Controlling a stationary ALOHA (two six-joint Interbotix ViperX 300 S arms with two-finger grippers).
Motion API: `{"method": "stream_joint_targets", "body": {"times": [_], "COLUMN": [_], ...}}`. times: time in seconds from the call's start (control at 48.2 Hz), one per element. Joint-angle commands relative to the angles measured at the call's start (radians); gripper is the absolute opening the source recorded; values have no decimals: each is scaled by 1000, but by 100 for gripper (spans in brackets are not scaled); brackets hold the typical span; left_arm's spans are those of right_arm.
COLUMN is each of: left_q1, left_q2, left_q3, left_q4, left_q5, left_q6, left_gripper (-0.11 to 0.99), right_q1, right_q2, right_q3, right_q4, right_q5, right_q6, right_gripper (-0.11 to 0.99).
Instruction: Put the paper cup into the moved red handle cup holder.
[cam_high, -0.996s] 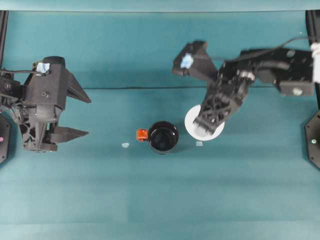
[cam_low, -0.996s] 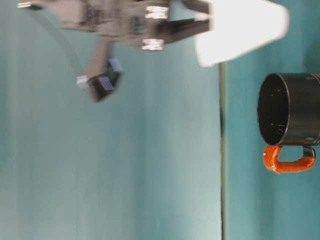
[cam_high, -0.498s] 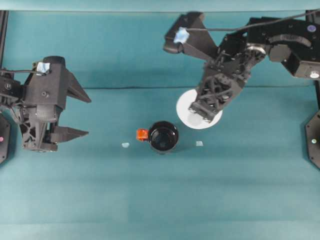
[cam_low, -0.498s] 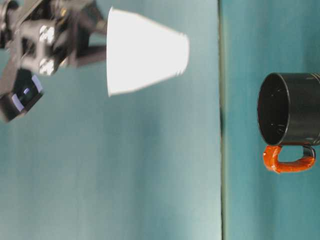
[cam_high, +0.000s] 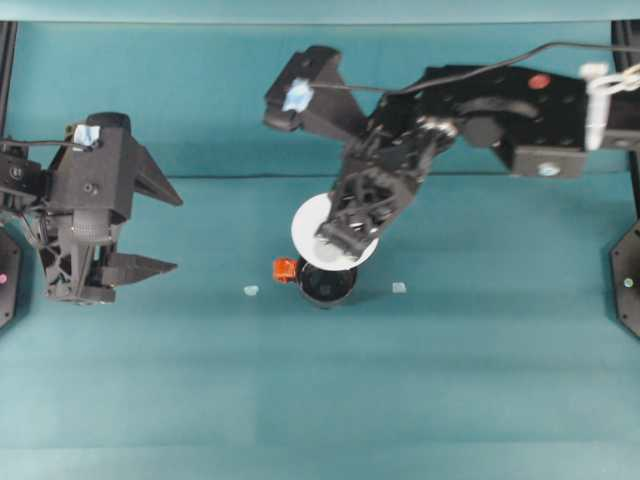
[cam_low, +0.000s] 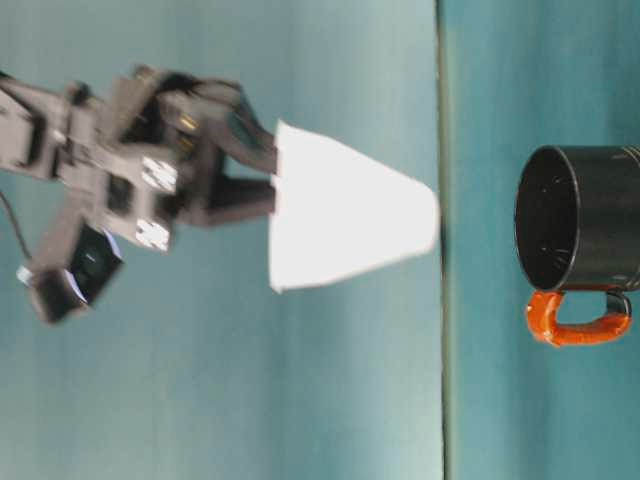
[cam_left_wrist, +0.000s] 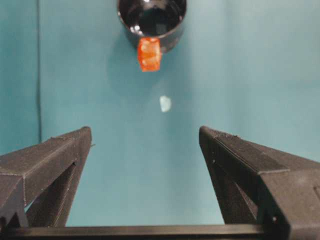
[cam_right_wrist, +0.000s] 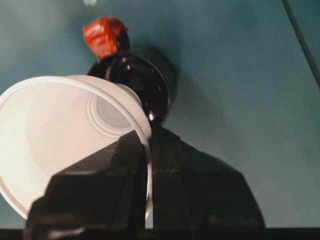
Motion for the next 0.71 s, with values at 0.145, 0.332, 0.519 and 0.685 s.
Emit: {"method": "stream_joint_targets", "body": {"times": [0.145,0.332,0.519,0.685], "left_q1": [-2,-2,-2,-2], "left_q2": [-8,-8,-3,-5], "left_q3": [-18,-18,-20,-20], "left_q4": [3,3,3,3], "left_q5": [-6,-6,-8,-8], "left_q6": [-2,-2,-2,-2], "left_gripper": [96,96,96,96], "right_q1": [26,38,40,41], "right_q2": [41,61,67,80], "right_q3": [35,66,86,91], "right_q4": [-8,-15,-26,-26], "right_q5": [-83,-120,-146,-155], "right_q6": [-14,-12,-9,-9], "right_gripper": [-10,-10,-10,-10]}}
